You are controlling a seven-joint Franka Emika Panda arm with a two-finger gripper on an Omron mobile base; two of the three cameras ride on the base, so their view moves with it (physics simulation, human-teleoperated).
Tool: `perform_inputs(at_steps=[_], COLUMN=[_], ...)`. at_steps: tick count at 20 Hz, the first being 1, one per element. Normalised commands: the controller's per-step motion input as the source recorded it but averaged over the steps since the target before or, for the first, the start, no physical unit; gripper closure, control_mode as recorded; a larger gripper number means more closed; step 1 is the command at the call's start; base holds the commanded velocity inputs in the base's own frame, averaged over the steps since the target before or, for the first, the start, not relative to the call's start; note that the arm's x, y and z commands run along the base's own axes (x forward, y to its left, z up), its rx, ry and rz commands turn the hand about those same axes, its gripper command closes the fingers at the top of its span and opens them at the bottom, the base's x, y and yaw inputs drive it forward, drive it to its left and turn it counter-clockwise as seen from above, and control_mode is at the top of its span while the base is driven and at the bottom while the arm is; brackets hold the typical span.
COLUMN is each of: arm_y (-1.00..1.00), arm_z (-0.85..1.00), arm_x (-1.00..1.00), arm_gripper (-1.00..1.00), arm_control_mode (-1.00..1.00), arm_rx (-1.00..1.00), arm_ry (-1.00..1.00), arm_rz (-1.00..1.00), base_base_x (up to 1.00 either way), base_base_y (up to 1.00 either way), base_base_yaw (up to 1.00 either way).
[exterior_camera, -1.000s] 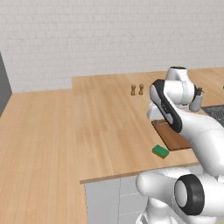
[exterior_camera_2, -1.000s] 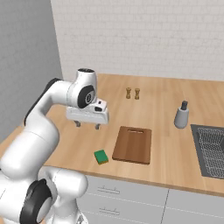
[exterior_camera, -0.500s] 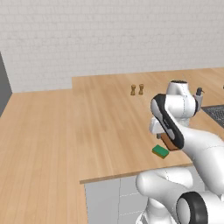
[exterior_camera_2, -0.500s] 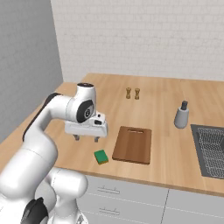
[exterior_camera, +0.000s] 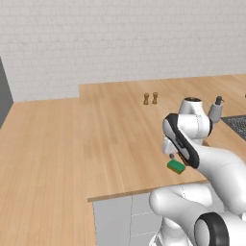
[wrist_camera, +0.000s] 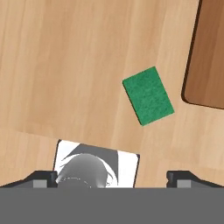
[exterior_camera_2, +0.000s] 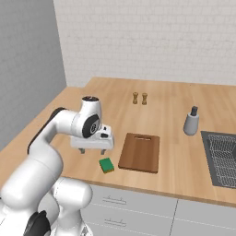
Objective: Pick up the sponge from the counter and clean the cutting board by briefly scrubbing or pressing down on the cutting board. Once finished, release the sponge.
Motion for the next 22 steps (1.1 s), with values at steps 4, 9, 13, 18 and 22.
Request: perform_inputs(at_steps=[4,9,13,18,22], arm_y=[0.00,-0.06,-0.19,-0.15,-0.08], arm_z=[-0.24,-0.20,-0.17,-0.24,-0.27], arm_x=[0.03,0.05,0.25,0.14,0.13], arm_gripper=[-1.00,-1.00,-1.00,-1.00,-1.00], arm_control_mode=[-1.00,-1.00,-1.00,-1.00,-1.00], arm_rx=[-0.01,0.00,0.00,0.00,0.00], arm_ry=[-0.08,-0.06,-0.03,-0.01,0.00], arm_rz=[0.11,0.08,0.05,0.02,0.02], base_base_x=[0.00,0.00,0.00,0.00,0.00], base_base_y=[0.00,0.00,0.00,0.00,0.00], base_base_yaw=[0.00,0.00,0.00,0.00,0.00])
